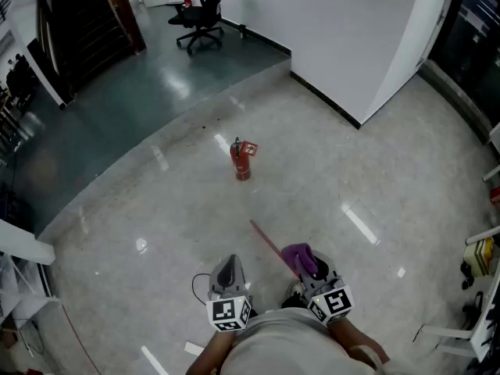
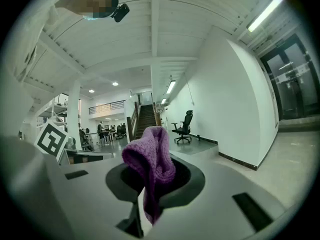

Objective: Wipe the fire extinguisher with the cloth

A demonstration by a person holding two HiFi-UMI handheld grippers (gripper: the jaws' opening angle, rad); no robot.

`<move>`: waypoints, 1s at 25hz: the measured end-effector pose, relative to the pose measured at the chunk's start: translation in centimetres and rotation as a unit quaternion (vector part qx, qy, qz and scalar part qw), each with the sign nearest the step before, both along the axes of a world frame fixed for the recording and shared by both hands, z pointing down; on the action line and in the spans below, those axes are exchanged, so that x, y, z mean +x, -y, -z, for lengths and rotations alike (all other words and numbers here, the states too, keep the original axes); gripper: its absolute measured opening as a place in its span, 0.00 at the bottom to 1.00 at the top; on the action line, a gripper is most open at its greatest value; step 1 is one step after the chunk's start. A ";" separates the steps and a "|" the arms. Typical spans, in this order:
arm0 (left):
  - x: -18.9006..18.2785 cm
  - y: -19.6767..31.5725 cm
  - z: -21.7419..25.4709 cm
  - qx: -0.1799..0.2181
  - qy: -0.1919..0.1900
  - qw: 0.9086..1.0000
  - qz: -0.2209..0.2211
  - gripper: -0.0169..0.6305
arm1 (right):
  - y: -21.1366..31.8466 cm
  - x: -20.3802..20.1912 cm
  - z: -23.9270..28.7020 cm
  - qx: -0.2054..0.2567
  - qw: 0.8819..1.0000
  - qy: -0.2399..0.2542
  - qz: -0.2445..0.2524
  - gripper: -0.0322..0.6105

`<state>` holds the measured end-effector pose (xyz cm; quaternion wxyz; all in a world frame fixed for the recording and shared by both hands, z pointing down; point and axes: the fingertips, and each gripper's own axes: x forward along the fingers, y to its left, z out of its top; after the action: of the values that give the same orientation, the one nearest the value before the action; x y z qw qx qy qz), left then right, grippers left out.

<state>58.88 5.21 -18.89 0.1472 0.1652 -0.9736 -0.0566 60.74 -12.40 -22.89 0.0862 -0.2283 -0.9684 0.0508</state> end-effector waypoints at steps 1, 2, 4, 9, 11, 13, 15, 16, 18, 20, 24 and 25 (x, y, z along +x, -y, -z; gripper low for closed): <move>0.0 0.0 0.0 -0.001 0.001 1.000 -0.001 0.03 | -0.1 0.0 0.1 0.000 1.000 0.001 -0.001 0.14; 0.0 0.0 0.1 -0.001 0.003 1.000 -0.002 0.03 | -0.1 -0.1 0.2 0.000 1.000 0.001 -0.002 0.14; -0.1 0.1 0.2 -0.002 0.004 1.000 -0.003 0.03 | -0.1 -0.2 0.4 0.001 1.000 0.002 -0.004 0.14; 0.2 0.3 -0.1 -0.001 0.001 1.000 -0.002 0.03 | 0.2 0.2 0.1 0.004 1.000 0.002 -0.006 0.14; 0.2 0.4 -0.2 -0.001 0.001 1.000 -0.003 0.03 | 0.4 0.2 0.1 0.003 1.000 0.001 -0.008 0.14; 0.3 0.8 -0.3 -0.002 0.001 1.000 -0.004 0.03 | 0.8 0.2 -0.1 0.000 1.000 0.001 -0.011 0.14; 0.4 1.3 -0.3 -0.003 0.002 1.000 -0.006 0.03 | 1.3 0.1 0.2 -0.005 1.000 0.003 -0.013 0.14; 0.3 1.6 -0.3 -0.003 0.002 1.000 -0.005 0.03 | 1.7 -0.1 0.4 -0.008 1.000 0.004 -0.013 0.14; 0.0 2.2 -0.4 0.000 0.001 1.000 -0.003 0.03 | 2.7 -0.5 0.4 -0.014 1.000 0.004 -0.016 0.14; -0.5 2.8 -0.3 0.000 0.002 1.000 0.002 0.03 | 3.7 -1.1 0.1 -0.018 1.000 0.004 -0.017 0.14; -2.5 4.1 0.1 -0.007 0.010 1.000 0.013 0.03 | 5.0 -3.3 0.0 -0.012 1.000 0.003 -0.005 0.14; -3.1 4.4 0.1 -0.008 0.012 1.000 0.017 0.03 | 5.2 -4.0 0.0 -0.008 1.000 0.002 0.001 0.14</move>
<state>55.78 0.76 -19.01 0.1358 0.1484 -0.9783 -0.0498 56.79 -17.63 -22.85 0.0823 -0.2299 -0.9680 0.0579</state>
